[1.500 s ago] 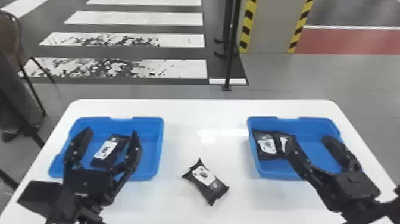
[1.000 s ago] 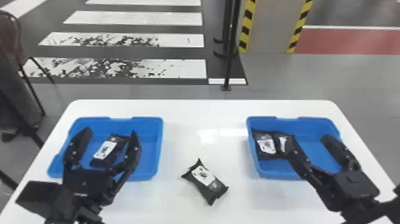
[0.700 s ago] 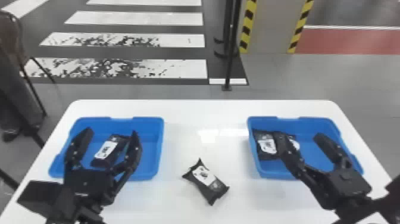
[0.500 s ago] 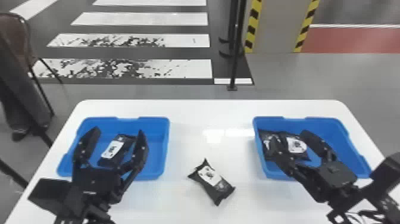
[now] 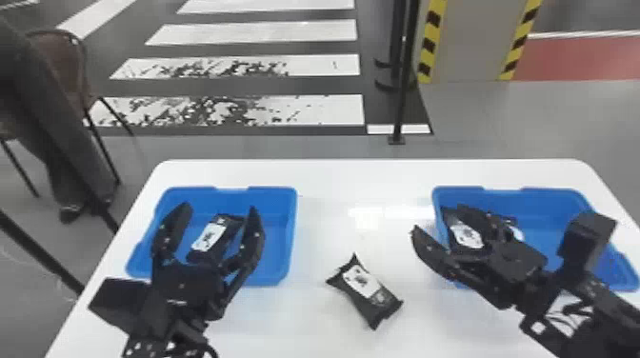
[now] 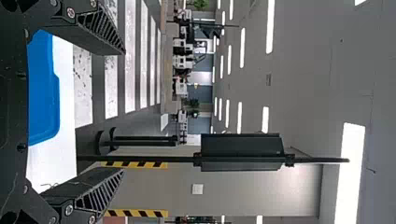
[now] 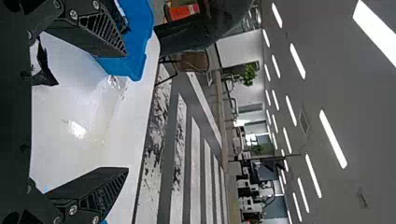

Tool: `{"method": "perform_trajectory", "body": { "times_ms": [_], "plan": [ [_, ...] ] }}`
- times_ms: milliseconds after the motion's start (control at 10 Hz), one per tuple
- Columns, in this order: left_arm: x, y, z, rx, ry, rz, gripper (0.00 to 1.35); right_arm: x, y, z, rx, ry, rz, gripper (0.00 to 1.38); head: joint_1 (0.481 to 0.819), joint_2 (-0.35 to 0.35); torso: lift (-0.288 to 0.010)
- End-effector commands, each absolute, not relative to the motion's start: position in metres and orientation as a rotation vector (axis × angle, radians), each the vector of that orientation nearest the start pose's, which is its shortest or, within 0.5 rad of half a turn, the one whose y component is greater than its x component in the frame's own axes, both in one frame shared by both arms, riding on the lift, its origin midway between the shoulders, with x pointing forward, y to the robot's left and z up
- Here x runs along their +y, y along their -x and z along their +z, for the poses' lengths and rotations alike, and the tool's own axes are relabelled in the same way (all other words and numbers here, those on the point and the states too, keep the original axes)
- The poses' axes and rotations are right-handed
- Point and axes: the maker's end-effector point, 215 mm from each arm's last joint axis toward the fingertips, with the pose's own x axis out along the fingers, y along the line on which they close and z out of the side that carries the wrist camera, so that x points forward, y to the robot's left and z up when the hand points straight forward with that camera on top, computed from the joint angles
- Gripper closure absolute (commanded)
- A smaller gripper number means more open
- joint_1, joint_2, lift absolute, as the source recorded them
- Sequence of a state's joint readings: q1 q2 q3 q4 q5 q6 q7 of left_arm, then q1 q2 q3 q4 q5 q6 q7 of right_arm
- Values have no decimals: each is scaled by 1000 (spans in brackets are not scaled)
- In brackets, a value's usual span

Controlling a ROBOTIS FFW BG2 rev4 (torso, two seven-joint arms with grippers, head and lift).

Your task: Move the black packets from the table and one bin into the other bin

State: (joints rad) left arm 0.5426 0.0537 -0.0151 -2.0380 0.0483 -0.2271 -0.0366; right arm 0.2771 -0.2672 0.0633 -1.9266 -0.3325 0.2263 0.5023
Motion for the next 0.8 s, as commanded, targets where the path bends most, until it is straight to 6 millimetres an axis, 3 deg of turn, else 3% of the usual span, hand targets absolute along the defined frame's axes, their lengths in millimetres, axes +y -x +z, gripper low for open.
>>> {"method": "perform_trajectory", "body": {
  "times_ms": [0,200,500,700],
  "plan": [
    [217,-429,-294,-147,12,-72,153,-101,-470,-368,203,-104,746,159,695,103,-110],
    [216,-430,-294,-145,17,-74,153,-74,-471,-389,289,-45,843,159,695,141,-110],
    [215,-432,-299,-128,28,-75,153,-43,-467,-439,466,-6,971,159,695,190,-110],
    [214,-433,-300,-123,33,-76,153,-39,-464,-455,538,21,993,165,695,210,-110]
  ]
}}
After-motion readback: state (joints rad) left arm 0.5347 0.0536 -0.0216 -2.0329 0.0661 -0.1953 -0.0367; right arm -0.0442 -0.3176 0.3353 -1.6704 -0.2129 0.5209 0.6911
